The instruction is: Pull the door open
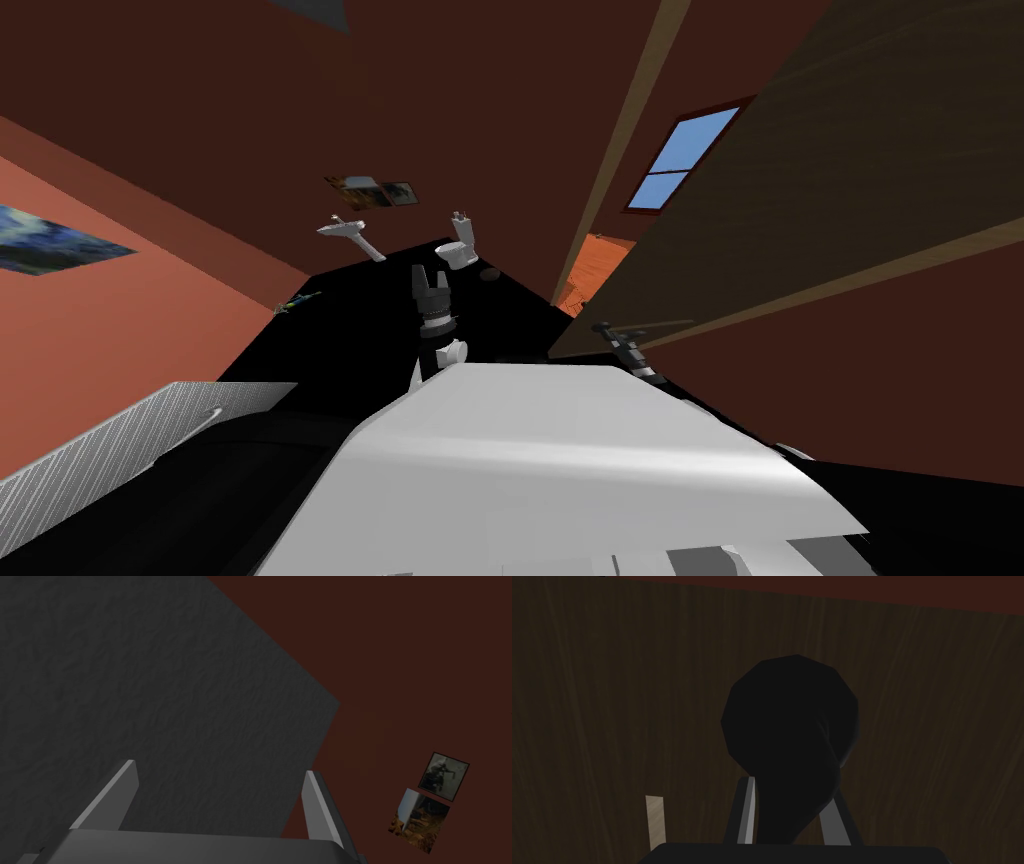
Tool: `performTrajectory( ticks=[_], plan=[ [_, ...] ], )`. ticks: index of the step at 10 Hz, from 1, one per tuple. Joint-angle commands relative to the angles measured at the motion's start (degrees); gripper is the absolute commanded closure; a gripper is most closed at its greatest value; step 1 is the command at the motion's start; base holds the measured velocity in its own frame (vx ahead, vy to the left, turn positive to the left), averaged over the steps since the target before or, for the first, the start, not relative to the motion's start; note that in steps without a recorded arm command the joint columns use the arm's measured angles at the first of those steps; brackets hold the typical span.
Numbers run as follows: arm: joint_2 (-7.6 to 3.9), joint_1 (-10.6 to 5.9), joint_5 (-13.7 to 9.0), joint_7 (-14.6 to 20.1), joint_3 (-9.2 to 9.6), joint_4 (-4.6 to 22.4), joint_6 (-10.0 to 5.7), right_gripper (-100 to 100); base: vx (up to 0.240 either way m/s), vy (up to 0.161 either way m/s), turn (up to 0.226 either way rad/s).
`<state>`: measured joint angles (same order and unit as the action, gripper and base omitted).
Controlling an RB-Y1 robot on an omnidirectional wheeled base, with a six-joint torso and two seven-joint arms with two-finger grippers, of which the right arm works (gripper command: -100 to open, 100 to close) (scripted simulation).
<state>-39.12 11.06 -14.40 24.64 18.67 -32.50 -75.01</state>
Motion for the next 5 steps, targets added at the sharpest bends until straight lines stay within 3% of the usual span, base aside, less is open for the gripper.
performTrajectory(
  ticks=[1,5],
  plan=[
    [-0.33,0.02,-0.2,0.1,0.10,1.0,-0.85,100,-0.206,-0.077,0.165],
    [-0.65,-0.03,-0.6,0.3,0.66,2.7,-2.69,100,-0.191,-0.074,0.152]
  ],
)
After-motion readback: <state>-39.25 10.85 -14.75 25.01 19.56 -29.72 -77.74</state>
